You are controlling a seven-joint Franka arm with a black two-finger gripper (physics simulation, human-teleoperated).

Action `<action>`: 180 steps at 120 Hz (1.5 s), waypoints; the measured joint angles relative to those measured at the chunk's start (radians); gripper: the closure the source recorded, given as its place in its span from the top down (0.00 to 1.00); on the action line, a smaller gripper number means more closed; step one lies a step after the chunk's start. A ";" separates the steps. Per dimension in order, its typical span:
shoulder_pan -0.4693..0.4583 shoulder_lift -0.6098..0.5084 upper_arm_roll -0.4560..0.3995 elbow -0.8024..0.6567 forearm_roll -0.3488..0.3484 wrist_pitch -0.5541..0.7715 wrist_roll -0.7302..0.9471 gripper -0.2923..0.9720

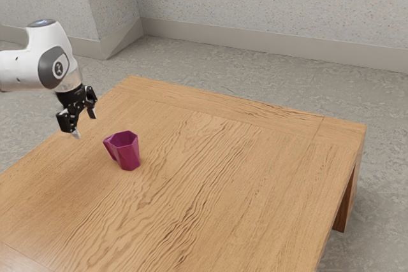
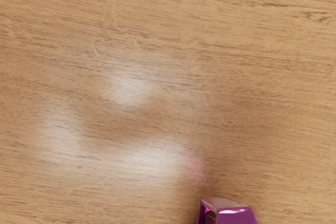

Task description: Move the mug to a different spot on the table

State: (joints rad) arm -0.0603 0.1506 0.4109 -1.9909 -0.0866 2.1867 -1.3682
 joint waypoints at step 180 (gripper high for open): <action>0.042 0.340 -0.042 0.175 -0.256 0.071 0.177 0.72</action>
State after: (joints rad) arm -0.0186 0.4907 0.3685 -1.8158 -0.3425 2.2573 -1.1917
